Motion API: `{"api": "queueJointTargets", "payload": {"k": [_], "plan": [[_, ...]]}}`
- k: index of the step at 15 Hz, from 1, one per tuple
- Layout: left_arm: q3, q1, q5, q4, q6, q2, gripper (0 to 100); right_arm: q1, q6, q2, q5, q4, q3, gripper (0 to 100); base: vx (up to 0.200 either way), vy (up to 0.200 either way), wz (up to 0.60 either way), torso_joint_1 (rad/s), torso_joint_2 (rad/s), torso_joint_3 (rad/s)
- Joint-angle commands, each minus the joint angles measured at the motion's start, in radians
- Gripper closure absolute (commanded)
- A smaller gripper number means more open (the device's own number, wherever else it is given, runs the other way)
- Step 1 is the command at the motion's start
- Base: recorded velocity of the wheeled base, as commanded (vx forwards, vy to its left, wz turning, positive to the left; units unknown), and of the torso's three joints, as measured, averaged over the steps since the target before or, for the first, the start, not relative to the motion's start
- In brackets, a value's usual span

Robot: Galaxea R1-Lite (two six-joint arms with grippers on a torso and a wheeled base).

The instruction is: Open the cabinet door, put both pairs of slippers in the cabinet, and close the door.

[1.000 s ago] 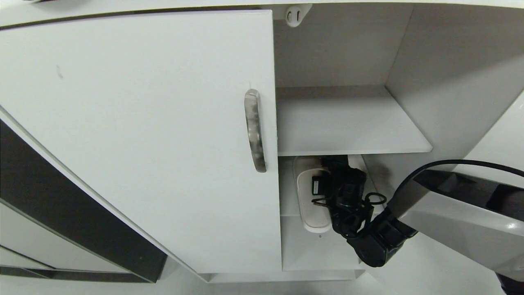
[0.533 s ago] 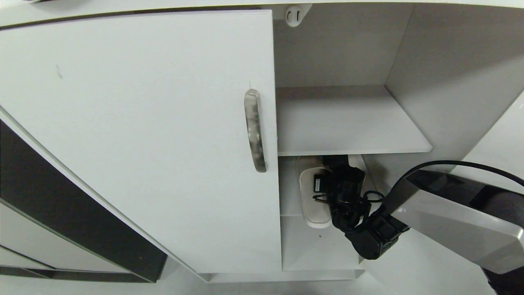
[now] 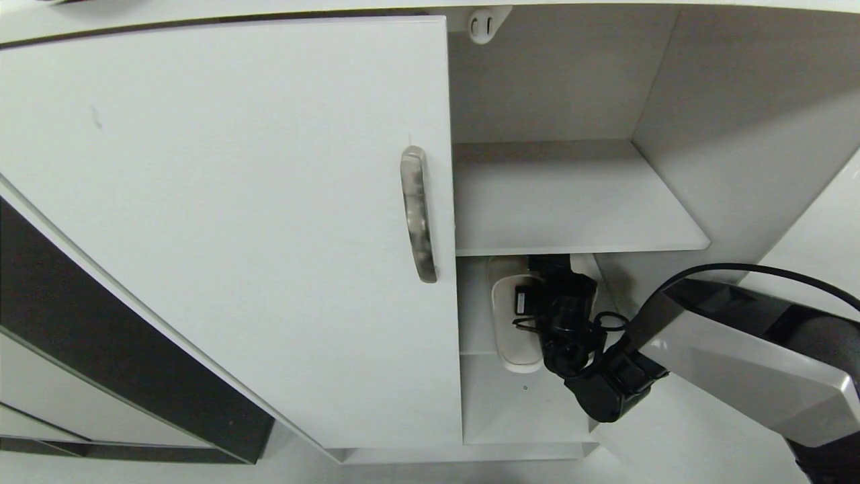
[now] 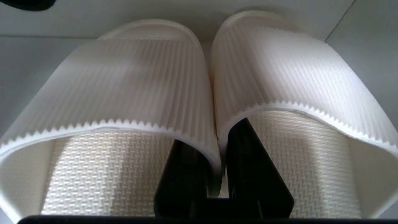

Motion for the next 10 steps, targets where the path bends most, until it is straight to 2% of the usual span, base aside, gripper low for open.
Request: {"api": "queueJointTargets", "payload": {"k": [1, 6, 9, 10], "plan": [[0.0, 0.001, 0.0, 0.0, 0.0, 0.002, 100, 0.0, 0.0, 0.003, 0.0, -0.001, 0.001, 0, 0.0, 0.0, 0.0, 0.0, 0.0, 0.0], [0.0, 0.001, 0.0, 0.0, 0.0, 0.002, 100, 0.014, -0.003, -0.057, -0.002, -0.016, 0.107, 0, 0.0, 0.0, 0.0, 0.0, 0.0, 0.0], [0.0, 0.001, 0.0, 0.0, 0.0, 0.002, 100, 0.06, -0.005, -0.152, -0.005, -0.094, 0.263, 0, 0.0, 0.0, 0.0, 0.0, 0.0, 0.0], [0.0, 0.001, 0.0, 0.0, 0.0, 0.002, 100, 0.102, -0.008, -0.212, -0.01, -0.14, 0.384, 0, 0.0, 0.0, 0.0, 0.0, 0.0, 0.0]]}}
